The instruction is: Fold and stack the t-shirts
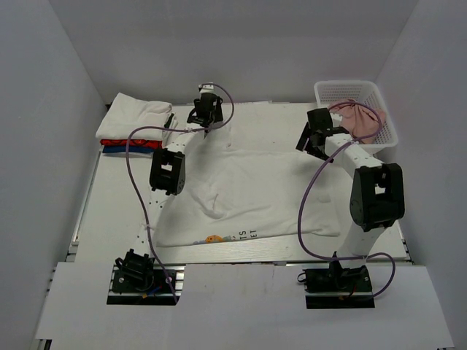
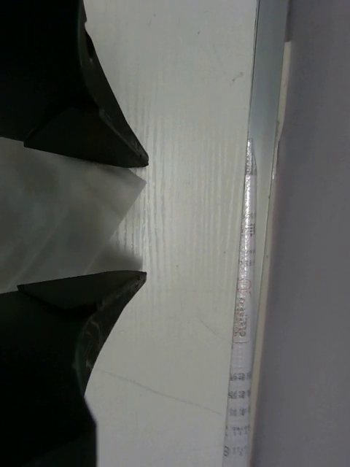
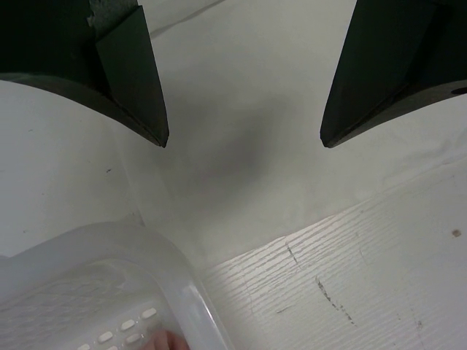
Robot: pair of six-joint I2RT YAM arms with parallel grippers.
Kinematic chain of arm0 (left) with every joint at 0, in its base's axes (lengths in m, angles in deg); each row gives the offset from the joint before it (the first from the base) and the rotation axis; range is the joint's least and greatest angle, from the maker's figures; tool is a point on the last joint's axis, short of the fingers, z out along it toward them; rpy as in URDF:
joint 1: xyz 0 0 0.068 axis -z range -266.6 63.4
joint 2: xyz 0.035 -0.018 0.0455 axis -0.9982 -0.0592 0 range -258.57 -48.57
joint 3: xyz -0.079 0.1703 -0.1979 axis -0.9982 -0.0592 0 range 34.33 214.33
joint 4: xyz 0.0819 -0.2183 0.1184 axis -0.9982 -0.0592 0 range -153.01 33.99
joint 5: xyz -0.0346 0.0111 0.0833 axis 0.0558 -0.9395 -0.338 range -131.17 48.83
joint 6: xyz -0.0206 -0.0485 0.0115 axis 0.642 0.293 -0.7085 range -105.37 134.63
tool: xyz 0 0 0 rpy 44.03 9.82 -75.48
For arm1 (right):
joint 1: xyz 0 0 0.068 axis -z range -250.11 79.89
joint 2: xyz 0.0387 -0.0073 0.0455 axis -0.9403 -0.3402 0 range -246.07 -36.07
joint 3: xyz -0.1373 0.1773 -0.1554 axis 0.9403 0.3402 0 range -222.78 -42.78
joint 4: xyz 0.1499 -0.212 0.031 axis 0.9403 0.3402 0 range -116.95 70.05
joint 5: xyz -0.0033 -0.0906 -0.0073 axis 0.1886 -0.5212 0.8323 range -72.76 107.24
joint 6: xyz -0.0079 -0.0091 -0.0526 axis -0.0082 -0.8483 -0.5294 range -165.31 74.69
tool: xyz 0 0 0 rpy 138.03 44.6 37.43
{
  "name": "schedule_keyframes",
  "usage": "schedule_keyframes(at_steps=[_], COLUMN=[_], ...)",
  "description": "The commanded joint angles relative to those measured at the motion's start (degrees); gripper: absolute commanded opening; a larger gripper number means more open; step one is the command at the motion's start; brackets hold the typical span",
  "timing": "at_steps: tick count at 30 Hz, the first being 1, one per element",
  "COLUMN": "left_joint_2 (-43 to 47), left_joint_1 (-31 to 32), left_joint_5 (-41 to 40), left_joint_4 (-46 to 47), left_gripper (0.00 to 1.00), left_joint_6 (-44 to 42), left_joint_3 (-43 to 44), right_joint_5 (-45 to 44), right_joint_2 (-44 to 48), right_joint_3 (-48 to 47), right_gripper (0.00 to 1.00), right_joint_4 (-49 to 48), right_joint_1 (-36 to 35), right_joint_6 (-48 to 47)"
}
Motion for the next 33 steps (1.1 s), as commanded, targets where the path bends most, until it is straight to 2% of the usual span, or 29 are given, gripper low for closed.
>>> schedule_keyframes(at_steps=[1, 6, 9, 10, 12, 15, 17, 20, 25, 33], left_joint_2=[1.06, 0.55, 1.15, 1.16, 2.3, 2.92, 5.8, 10.2, 17.05, 21.1], left_joint_1=[0.02, 0.02, 0.02, 0.02, 0.02, -0.68, -1.21, -1.21, -1.21, -1.21], left_joint_5=[-3.29, -7.09, -7.09, -7.09, -3.24, -3.22, -3.92, -5.06, -5.06, -2.95], left_joint_4=[-5.37, -13.45, -13.47, -13.47, -8.92, -9.42, -7.85, -2.32, 4.0, 10.52], left_gripper=[0.66, 0.49, 0.27, 0.23, 0.23, 0.0, 0.0, 0.0, 0.0, 0.0], left_joint_6=[-2.98, -4.21, -4.21, -4.21, -6.14, -3.78, -2.98, -2.37, -2.37, -4.92], left_joint_3=[-0.44, 0.61, -0.53, -0.53, -4.91, -4.93, -6.76, -14.57, -19.33, -26.98], right_joint_5=[-2.75, -2.22, -2.05, -1.79, -1.87, -3.62, -4.24, -3.72, -2.93, -6.34], right_joint_2=[-0.59, -1.12, -1.47, -1.65, -2.09, -3.49, -4.9, -6.91, -9.56, -16.76], right_joint_3=[0.09, 0.97, 0.88, 0.71, 0.44, -1.66, -2.81, -5.26, -7.47, -13.7], right_gripper=[0.9, 0.9, 0.9, 0.9, 0.9, 0.9, 0.9, 0.9, 0.9, 0.88], right_joint_4=[-0.79, -1.67, -1.58, -1.76, -2.2, 0.7, 1.49, 2.98, 0.18, 3.86], right_joint_1=[-0.1, -0.1, -0.27, -0.19, -0.27, -0.1, -0.18, -0.01, -0.1, -0.27], right_joint_6=[-0.9, -1.78, -2.05, -2.13, -2.22, 0.4, 2.95, 6.98, 10.78, 15.0])
